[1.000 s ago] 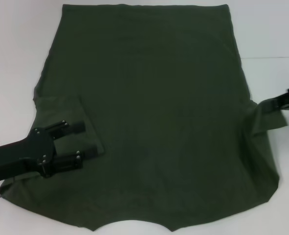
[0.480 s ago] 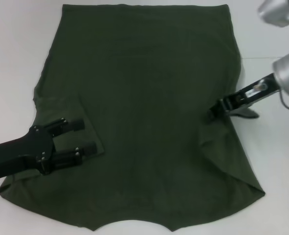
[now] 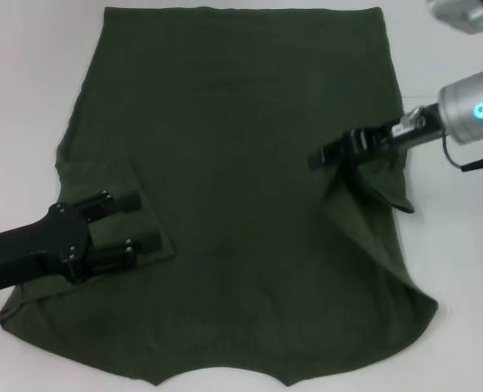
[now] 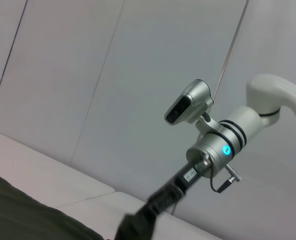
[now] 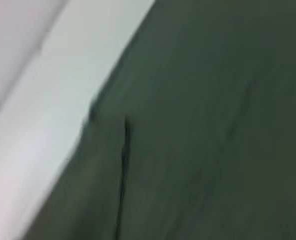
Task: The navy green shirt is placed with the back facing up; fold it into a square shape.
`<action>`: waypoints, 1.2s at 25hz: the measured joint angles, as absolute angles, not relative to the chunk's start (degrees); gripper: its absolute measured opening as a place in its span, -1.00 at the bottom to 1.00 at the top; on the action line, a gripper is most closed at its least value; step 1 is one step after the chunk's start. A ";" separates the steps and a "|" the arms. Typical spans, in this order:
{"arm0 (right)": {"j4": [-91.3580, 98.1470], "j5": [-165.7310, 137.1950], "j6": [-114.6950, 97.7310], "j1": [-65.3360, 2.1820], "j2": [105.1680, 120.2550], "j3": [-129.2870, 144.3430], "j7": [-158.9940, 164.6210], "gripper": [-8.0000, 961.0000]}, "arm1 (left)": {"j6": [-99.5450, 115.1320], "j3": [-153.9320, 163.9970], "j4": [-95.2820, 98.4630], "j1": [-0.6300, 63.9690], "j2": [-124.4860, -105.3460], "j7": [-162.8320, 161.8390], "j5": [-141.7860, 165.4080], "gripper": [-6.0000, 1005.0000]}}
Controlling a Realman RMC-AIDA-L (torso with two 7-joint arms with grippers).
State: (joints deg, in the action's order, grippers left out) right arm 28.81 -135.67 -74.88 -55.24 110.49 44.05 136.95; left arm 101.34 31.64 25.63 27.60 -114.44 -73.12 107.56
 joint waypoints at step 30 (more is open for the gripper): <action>26.98 -137.15 -73.73 -48.32 103.20 46.35 148.24 0.89 | 101.00 31.70 25.66 28.07 -114.76 -72.87 107.84 0.72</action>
